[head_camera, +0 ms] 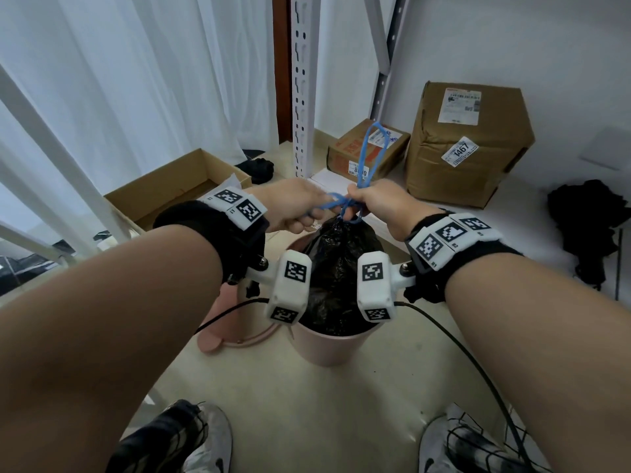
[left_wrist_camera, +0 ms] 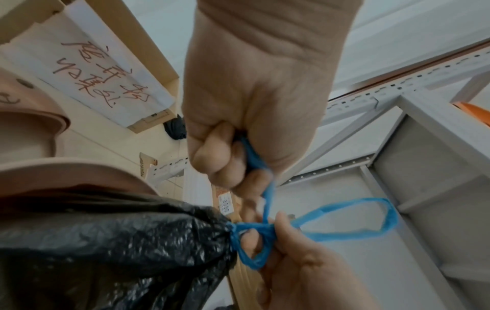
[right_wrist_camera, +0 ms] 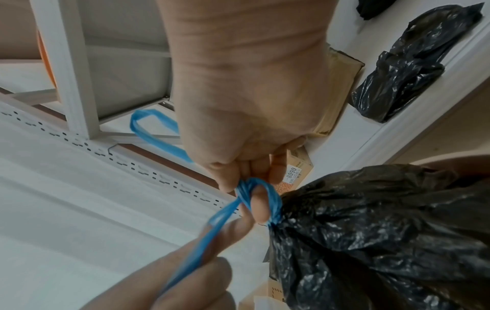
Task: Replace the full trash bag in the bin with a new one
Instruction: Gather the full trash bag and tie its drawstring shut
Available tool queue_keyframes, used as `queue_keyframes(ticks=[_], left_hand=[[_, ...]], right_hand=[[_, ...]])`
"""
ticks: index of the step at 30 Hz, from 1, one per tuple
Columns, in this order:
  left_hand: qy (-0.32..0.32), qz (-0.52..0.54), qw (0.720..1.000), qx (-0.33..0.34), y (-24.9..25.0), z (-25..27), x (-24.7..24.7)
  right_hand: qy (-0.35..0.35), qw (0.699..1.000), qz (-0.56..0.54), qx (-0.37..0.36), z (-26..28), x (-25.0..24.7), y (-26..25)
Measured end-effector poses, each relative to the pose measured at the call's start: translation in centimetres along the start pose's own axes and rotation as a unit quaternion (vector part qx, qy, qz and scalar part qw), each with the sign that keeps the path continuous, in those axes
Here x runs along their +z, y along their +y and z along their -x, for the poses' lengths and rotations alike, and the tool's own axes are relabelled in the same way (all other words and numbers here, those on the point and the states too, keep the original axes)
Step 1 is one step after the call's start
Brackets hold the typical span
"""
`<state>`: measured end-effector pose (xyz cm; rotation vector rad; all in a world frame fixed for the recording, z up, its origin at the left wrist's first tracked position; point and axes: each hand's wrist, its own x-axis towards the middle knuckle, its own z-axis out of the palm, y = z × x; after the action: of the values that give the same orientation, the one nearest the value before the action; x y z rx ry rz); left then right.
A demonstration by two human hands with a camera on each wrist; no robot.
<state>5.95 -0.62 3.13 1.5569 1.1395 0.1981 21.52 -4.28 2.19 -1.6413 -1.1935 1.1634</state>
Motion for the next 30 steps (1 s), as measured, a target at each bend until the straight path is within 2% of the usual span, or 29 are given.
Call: queue_keyframes(ticks=[3,6,9,13,14,16,18,21,24,28,30], left_hand=[[0.052,0.049,0.997,0.002,-0.1,0.0,-0.9],[0.117,-0.028,0.993,0.009,-0.6,-0.1,-2.1],[0.11,-0.132,0.985,-0.006,-0.8,0.0,-2.4],[0.148,-0.171,0.974,-0.03,-0.1,0.1,-1.5],[0.145,-0.174,0.973,-0.035,0.0,0.1,-1.3],[0.097,-0.188,0.976,-0.043,-0.2,-0.1,-0.9],[0.054,-0.193,0.98,-0.017,-0.7,-0.2,-0.4],[0.078,-0.161,0.982,0.065,-1.3,-0.1,0.1],[0.089,-0.101,0.981,0.14,-1.4,-0.1,0.0],[0.048,-0.093,0.979,0.174,-1.4,-0.5,0.2],[0.058,-0.1,0.976,0.186,-1.6,-0.8,0.6]], right_hand=[[-0.021,0.998,0.049,0.015,0.3,-0.7,0.2],[-0.022,0.998,0.05,0.025,0.6,-1.1,0.3],[-0.01,0.999,0.023,0.045,0.5,-1.0,0.4],[-0.011,0.997,-0.038,0.06,0.3,-0.4,0.2],[-0.014,0.997,-0.051,0.056,0.2,-0.2,0.2],[-0.032,0.997,-0.061,0.039,0.3,-0.1,0.1],[-0.061,0.997,-0.055,0.009,0.4,-0.2,0.2],[-0.104,0.993,-0.048,-0.028,0.5,-0.8,0.5],[-0.108,0.992,-0.05,-0.036,0.5,-1.1,0.6],[-0.099,0.994,-0.029,-0.034,0.7,-1.1,0.5],[-0.101,0.994,-0.02,-0.035,0.9,-1.2,0.4]])
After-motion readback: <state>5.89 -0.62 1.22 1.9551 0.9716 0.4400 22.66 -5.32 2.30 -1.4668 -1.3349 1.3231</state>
